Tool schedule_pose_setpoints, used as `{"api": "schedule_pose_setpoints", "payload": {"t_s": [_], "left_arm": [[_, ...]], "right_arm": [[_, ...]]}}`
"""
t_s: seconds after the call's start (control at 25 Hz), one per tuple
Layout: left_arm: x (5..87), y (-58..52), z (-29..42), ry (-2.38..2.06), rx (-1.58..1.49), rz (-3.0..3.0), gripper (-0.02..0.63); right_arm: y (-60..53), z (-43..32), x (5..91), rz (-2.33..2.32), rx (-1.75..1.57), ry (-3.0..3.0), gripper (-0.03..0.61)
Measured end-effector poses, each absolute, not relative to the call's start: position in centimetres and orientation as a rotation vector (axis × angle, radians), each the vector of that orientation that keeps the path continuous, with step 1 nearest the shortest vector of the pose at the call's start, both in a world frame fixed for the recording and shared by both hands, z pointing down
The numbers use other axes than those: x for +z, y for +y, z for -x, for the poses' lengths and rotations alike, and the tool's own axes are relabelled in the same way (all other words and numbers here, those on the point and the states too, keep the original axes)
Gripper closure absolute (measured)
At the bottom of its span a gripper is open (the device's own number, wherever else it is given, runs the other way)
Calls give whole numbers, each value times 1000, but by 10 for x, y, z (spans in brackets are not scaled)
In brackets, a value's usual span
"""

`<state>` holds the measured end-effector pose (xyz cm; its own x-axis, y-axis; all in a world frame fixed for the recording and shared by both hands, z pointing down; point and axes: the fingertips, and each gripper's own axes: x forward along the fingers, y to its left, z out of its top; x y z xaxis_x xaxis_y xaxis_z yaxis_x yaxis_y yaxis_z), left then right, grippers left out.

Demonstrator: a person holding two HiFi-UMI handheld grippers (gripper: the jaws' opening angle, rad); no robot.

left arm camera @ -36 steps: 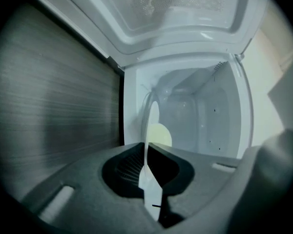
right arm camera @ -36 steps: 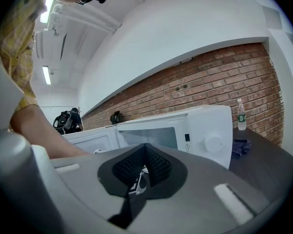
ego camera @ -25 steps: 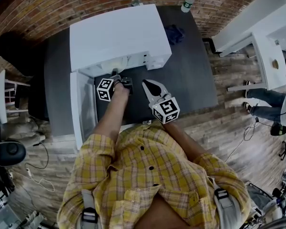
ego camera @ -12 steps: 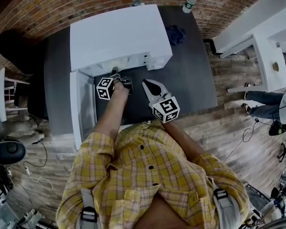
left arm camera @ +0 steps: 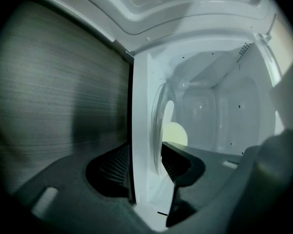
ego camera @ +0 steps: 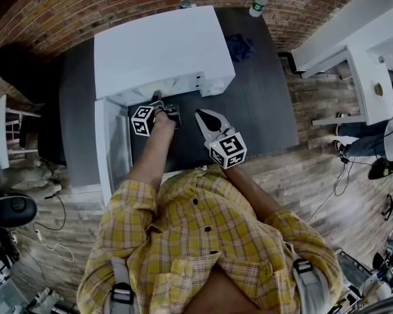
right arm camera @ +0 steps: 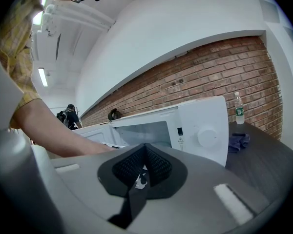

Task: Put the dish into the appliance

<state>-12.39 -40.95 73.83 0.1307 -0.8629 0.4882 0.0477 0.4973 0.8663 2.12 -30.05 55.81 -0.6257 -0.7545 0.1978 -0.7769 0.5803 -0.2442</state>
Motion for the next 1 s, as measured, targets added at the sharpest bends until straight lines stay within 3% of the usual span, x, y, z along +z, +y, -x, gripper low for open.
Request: {"api": "schedule_pose_setpoints", "payload": {"t_s": [0.8, 1.0], "left_arm": [[713, -403, 117, -1220, -818, -899, 395], [702, -389, 117, -1208, -798, -954, 447]], "right_arm": [[-298, -25, 551, -1329, 459, -2746, 577], [-293, -21, 549, -1339, 461, -2741, 577]]}}
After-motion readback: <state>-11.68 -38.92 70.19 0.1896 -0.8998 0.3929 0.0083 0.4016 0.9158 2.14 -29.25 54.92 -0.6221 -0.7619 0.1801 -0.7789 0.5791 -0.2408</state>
